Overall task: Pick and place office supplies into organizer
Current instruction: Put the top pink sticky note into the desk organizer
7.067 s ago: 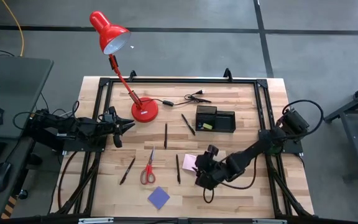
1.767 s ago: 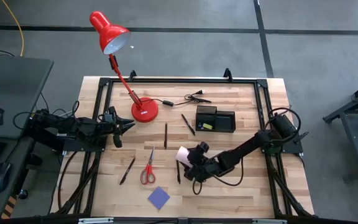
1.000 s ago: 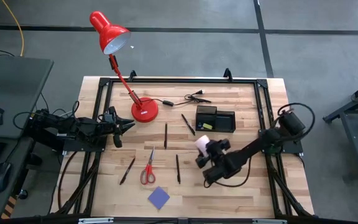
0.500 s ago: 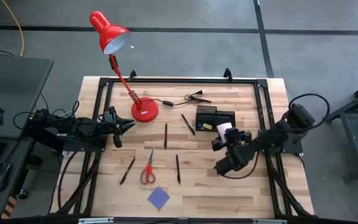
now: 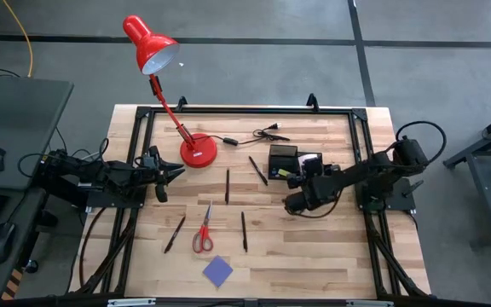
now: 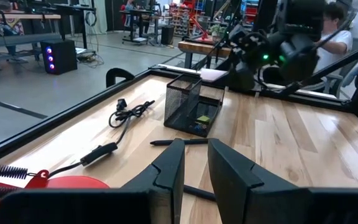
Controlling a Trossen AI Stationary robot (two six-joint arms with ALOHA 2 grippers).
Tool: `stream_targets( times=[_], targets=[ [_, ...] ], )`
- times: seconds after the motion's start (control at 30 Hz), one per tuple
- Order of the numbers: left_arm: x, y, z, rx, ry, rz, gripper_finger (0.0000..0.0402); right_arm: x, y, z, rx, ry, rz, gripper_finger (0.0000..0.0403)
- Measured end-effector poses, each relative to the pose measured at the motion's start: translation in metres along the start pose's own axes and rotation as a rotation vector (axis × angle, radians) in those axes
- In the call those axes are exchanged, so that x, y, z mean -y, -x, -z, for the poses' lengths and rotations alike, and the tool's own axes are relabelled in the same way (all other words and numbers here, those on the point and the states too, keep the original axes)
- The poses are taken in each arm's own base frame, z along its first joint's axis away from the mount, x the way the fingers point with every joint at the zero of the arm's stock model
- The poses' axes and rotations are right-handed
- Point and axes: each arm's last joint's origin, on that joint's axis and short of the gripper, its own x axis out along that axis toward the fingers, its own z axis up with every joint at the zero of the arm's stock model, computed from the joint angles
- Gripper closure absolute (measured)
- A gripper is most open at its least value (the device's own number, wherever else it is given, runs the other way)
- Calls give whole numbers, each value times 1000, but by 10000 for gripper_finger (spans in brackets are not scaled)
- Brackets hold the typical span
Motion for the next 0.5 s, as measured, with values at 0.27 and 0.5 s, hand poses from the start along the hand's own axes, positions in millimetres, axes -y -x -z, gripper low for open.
stream_targets(
  times=[0.27,0.5],
  targets=[
    [0,0,0,0,0,0,339,0,-14,-10,-18,23,51,73],
    [0,0,0,0,0,0,339,-3,-25,-8,-33,38,101,73]
  ],
)
